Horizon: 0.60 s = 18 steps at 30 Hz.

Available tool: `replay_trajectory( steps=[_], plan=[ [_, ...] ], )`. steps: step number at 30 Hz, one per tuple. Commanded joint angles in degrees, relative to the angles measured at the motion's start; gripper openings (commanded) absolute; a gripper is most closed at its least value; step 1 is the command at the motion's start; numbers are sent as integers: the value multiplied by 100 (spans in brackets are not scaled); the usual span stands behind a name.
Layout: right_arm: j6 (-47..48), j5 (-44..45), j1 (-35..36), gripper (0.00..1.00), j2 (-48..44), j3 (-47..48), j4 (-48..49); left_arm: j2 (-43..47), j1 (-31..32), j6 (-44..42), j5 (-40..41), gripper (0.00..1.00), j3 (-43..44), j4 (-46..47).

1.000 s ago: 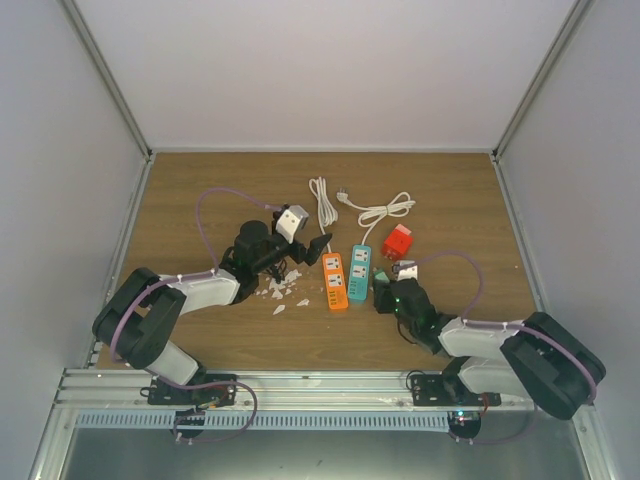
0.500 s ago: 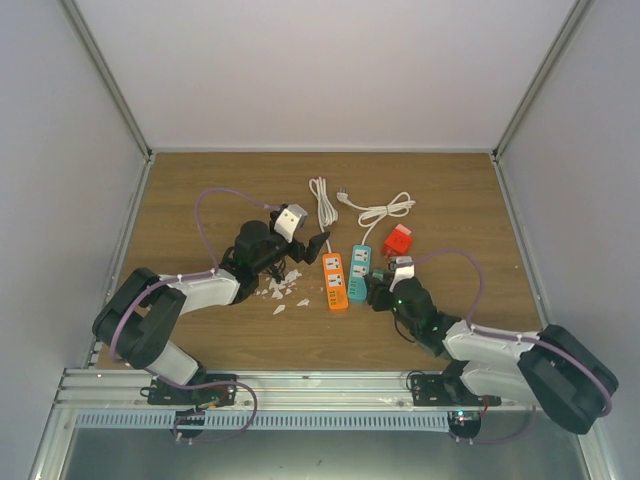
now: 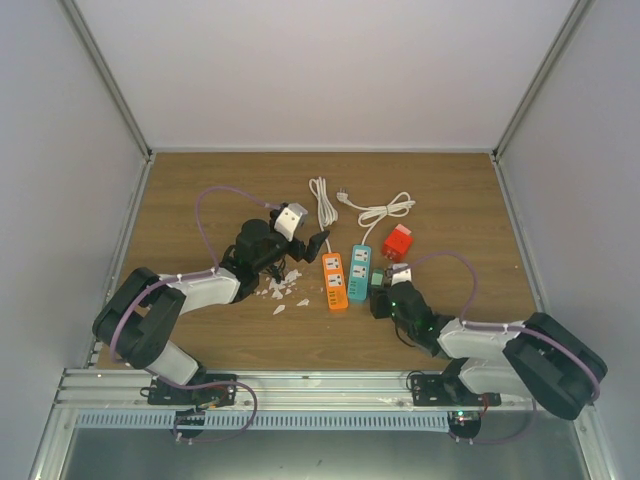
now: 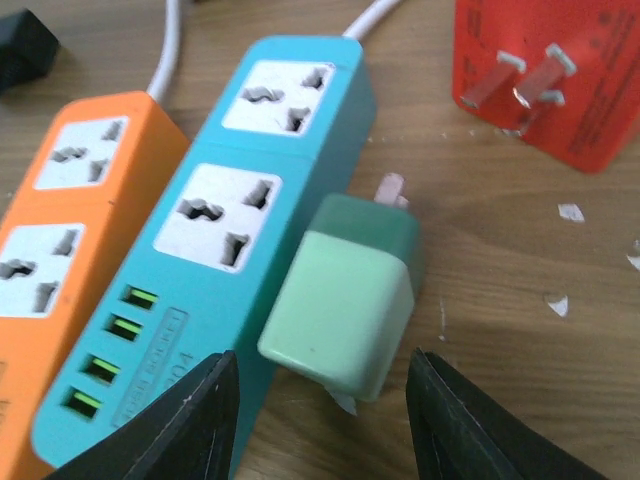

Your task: Insert the plug

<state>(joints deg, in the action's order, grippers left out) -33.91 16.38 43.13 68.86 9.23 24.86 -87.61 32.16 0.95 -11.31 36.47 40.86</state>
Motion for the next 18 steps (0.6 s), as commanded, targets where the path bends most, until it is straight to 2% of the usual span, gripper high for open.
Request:
replay_trajectory(
  steps=[1, 11, 18],
  plan=[
    [-258, 387, 63, 47, 163, 53, -100, -72, 24, -60, 126, 99, 125, 150],
    [-393, 1018, 63, 46, -39, 54, -236, -67, 21, -60, 149, 99, 117, 98],
    [-372, 1047, 55, 46, 82, 134, -199, -49, 18, -218, 184, 99, 102, 46]
  ],
)
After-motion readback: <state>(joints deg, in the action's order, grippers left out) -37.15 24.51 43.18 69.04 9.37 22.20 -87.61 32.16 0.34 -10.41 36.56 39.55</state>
